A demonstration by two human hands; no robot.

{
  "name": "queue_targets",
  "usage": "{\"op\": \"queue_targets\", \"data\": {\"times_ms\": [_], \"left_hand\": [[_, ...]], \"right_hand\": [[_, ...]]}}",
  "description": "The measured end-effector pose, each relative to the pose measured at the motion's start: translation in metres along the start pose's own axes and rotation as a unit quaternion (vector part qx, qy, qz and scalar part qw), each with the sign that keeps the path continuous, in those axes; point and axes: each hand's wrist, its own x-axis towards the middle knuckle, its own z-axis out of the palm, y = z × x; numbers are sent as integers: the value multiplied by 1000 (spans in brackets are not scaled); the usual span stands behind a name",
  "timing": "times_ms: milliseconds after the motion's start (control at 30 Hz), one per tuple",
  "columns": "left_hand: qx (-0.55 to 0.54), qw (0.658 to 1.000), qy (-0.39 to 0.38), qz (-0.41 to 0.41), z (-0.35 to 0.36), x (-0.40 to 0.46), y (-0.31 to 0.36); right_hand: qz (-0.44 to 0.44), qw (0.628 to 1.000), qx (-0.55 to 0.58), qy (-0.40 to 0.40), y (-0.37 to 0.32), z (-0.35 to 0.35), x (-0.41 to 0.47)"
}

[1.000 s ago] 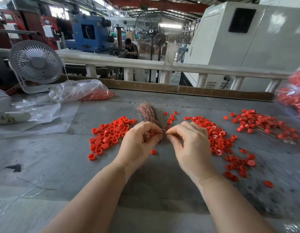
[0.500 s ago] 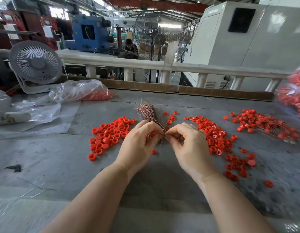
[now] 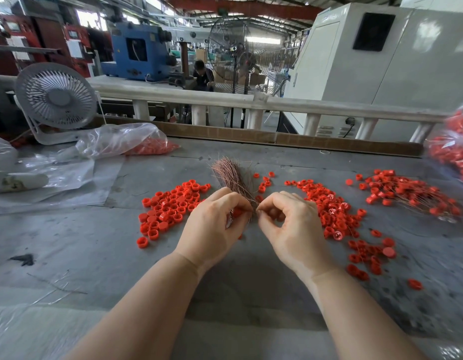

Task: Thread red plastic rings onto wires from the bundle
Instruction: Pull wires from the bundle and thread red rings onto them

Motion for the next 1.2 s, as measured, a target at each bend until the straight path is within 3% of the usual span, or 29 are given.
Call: {"op": "queue_targets", "data": {"times_ms": [733,1200], "left_hand": [[3,1000,6,5,-1,0,3],[-68,996,8,-54,0,2,2]], "right_hand": [[82,990,110,-40,5,5,1],[22,998,63,12,1,4,1]]}}
